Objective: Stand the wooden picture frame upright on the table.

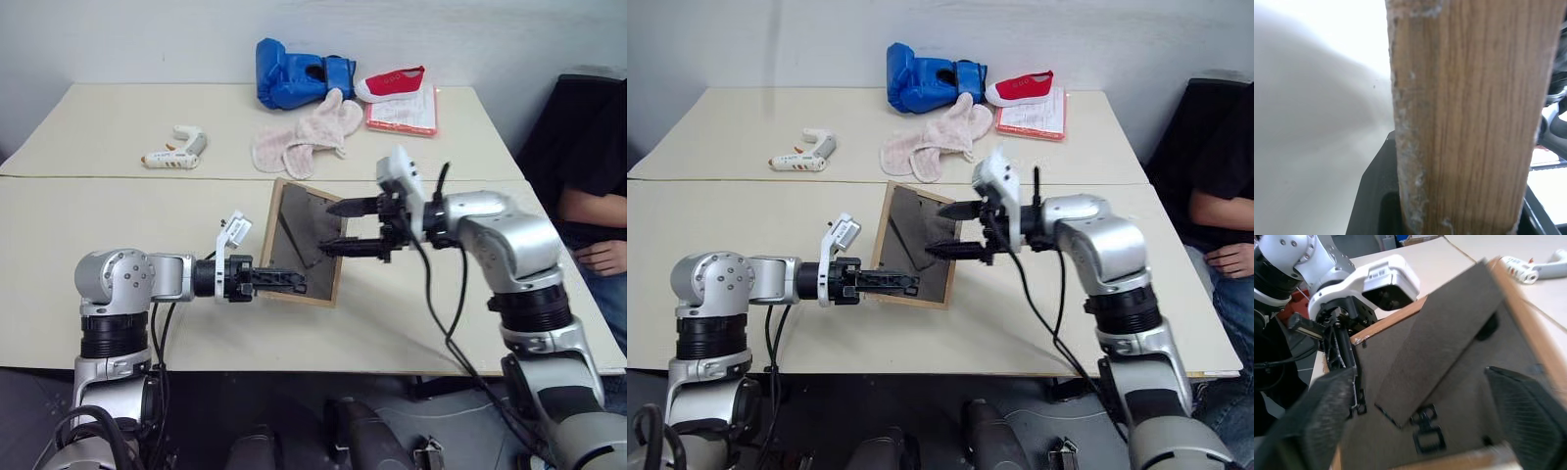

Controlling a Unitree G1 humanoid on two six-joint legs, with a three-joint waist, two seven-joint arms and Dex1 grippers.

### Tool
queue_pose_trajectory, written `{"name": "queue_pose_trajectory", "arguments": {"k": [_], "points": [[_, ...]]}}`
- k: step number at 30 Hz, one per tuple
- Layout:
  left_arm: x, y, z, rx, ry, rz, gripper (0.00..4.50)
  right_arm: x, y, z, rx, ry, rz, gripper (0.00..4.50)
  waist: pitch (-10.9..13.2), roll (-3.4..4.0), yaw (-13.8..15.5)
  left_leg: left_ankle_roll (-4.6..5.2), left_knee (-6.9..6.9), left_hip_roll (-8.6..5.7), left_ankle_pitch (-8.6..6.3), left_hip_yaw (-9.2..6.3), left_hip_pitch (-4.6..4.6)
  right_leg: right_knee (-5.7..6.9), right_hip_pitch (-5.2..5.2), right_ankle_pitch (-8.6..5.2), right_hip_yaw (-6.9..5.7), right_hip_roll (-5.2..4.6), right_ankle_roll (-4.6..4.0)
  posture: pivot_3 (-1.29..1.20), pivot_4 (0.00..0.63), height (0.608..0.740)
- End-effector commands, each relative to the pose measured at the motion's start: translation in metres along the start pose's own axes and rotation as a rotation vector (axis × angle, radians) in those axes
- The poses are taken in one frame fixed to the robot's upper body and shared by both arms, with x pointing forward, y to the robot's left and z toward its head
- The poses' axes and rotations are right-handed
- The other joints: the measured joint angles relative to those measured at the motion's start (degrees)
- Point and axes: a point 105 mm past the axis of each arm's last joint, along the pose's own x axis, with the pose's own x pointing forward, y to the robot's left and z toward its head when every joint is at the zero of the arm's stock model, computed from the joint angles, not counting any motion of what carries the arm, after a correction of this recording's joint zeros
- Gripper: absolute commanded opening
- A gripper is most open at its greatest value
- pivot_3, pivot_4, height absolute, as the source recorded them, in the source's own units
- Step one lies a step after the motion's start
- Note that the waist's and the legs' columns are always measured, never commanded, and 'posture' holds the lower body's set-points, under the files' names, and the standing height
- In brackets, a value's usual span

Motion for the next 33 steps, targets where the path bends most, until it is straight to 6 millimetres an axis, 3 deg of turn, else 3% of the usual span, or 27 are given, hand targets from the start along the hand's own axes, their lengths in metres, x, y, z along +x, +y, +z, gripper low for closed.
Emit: {"name": "queue_pose_trajectory", "arguments": {"k": [1, 5, 8, 11, 15, 18, 21, 22, 24, 26, 31, 33], "points": [[0.000, -0.021, 0.010, 0.085, -0.019, -0.079, 1.12, 0.009, 0.005, 0.008, -0.038, -0.017, 0.009, 4.50, 0.0, 0.00, 0.0, -0.01, 0.02, 0.00, 0.01, 0.01, -0.18, 0.04, -0.15, 0.00, 0.00, 0.00, 0.00, 0.00, 0.150, 0.740], [-0.001, -0.017, 0.010, 0.077, -0.007, -0.045, 1.12, 0.005, 0.038, 0.028, -0.053, -0.104, 0.174, 4.50, 0.0, 0.00, 0.0, -0.04, 0.06, 0.01, 0.04, 0.00, -0.40, 0.09, -0.39, 0.00, -0.01, 0.00, 0.00, 0.00, 0.150, 0.740], [-0.004, -0.010, 0.011, 0.065, -0.011, -0.012, 1.12, -0.006, 0.046, 0.030, -0.064, -0.101, 0.187, 4.50, 0.0, 0.00, 0.0, -0.04, 0.06, 0.02, 0.05, -0.01, -0.40, 0.08, -0.39, 0.00, -0.03, 0.00, 0.00, 0.00, 0.150, 0.740], [-0.006, -0.008, 0.012, 0.063, -0.015, -0.011, 1.12, -0.015, 0.037, 0.025, -0.093, -0.066, 0.098, 4.50, 0.0, 0.00, 0.0, -0.03, 0.07, 0.00, 0.04, -0.03, -0.37, 0.06, -0.32, 0.00, -0.03, -0.01, 0.00, 0.00, 0.150, 0.740], [-0.008, -0.013, 0.016, 0.065, -0.019, -0.030, 1.12, -0.039, 0.000, 0.007, -0.290, 0.078, -0.165, 4.50, 0.0, 0.00, 0.0, -0.02, 0.05, -0.02, 0.04, -0.02, -0.40, 0.04, -0.35, 0.00, -0.01, -0.01, 0.00, 0.00, 0.150, 0.740], [-0.009, -0.015, 0.016, 0.069, -0.015, -0.036, 1.12, -0.054, -0.007, 0.002, -0.324, 0.104, -0.201, 4.50, 0.0, -0.03, 0.1, 0.00, 0.05, -0.04, 0.03, -0.01, -0.42, -0.01, -0.35, 0.00, -0.01, -0.01, 0.00, 0.00, 0.150, 0.740], [-0.012, -0.015, 0.016, 0.069, -0.007, -0.030, 1.12, -0.083, -0.012, -0.007, -0.632, 0.189, -0.245, 4.50, 0.0, -0.05, 0.1, 0.00, 0.02, -0.04, 0.03, 0.01, -0.42, -0.02, -0.36, 0.00, 0.01, 0.02, 0.01, 0.00, 0.150, 0.740], [-0.013, -0.016, 0.017, 0.070, -0.005, -0.030, 1.12, -0.088, -0.017, -0.009, -0.838, 0.222, -0.289, 4.50, 0.0, -0.05, 0.1, 0.00, 0.01, -0.03, 0.03, 0.01, -0.42, -0.03, -0.35, 0.00, 0.01, 0.03, 0.01, 0.00, 0.150, 0.740], [-0.014, -0.018, 0.019, 0.074, -0.003, -0.035, 1.12, -0.085, -0.018, -0.007, -1.221, 0.215, -0.326, 4.50, 0.0, -0.08, -0.2, 0.01, 0.03, -0.06, 0.03, 0.03, -0.41, -0.04, -0.33, 0.02, 0.05, 0.03, 0.05, 0.00, 0.150, 0.740], [-0.014, -0.021, 0.021, 0.076, -0.004, -0.052, 1.12, -0.077, -0.013, -0.011, -1.484, 0.172, -0.299, 4.50, 0.1, -0.11, -0.5, 0.02, 0.02, -0.07, 0.04, 0.18, -0.33, -0.02, -0.32, 0.04, 0.20, 0.06, 0.09, 0.00, 0.150, 0.740], [-0.012, -0.028, 0.025, 0.076, -0.003, -0.101, 1.12, -0.049, -0.013, -0.018, -1.724, 0.042, -0.280, 4.50, 0.1, -0.11, -1.7, -0.10, -0.02, -0.03, 0.10, 0.24, -0.28, 0.09, -0.36, 0.04, 0.28, 0.13, 0.07, 0.00, 0.150, 0.740], [-0.012, -0.031, 0.025, 0.077, 0.004, -0.116, 1.12, -0.034, -0.017, -0.010, -1.780, -0.027, -0.329, 4.50, 0.1, -0.11, -1.8, -0.14, -0.01, -0.02, 0.14, 0.25, -0.26, 0.15, -0.38, 0.02, 0.29, 0.13, 0.04, 0.00, 0.150, 0.740]]}}
